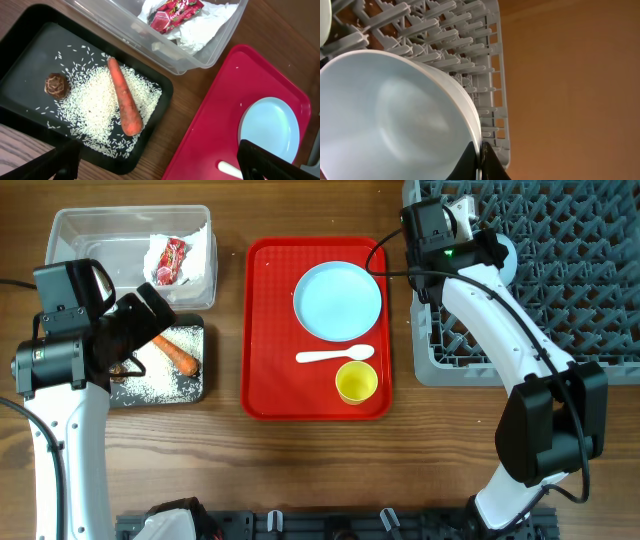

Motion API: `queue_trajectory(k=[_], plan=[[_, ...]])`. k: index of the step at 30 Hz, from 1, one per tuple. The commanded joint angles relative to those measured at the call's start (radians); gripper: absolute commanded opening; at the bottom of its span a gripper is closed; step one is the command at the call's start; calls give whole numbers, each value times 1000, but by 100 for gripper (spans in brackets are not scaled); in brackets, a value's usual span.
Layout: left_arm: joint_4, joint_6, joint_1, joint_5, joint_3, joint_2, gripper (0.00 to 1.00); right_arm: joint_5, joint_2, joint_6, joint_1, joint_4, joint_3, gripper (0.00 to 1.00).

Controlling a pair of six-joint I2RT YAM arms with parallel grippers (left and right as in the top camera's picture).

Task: Sort waste into correct bins and load items into the dishwasher rack
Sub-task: 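Carry the blue bowl into the rack and release it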

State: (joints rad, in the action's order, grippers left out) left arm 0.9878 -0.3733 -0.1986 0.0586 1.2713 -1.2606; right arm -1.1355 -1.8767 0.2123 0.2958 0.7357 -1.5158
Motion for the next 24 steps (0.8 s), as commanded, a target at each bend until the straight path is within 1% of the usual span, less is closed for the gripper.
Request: queue_trajectory(k=[1,10,14,18,21,22,23,24], plan=[[-3,-9,0,12,8,-3,100,-42,-16,24,8,-2,-6,4],[-2,-9,0,12,8,-3,100,-16,-16,27,22,1,59,4],[-2,-9,0,12,8,-3,100,-16,-16,26,48,1,100,4],[-3,-9,0,12,8,-3,100,-17,-16,23,87,-4,104,4],[-2,-9,0,12,8,-3,100,-16,-16,23,120,-15,104,6],[-2,-9,0,12,8,-3,100,-16,-16,23,134,-20,104,11],[-2,-9,0,12,8,-3,100,-17,-16,24,146,-22,104,27],[-2,-9,0,12,8,-3,100,-17,-16,24,157,-23,104,45]])
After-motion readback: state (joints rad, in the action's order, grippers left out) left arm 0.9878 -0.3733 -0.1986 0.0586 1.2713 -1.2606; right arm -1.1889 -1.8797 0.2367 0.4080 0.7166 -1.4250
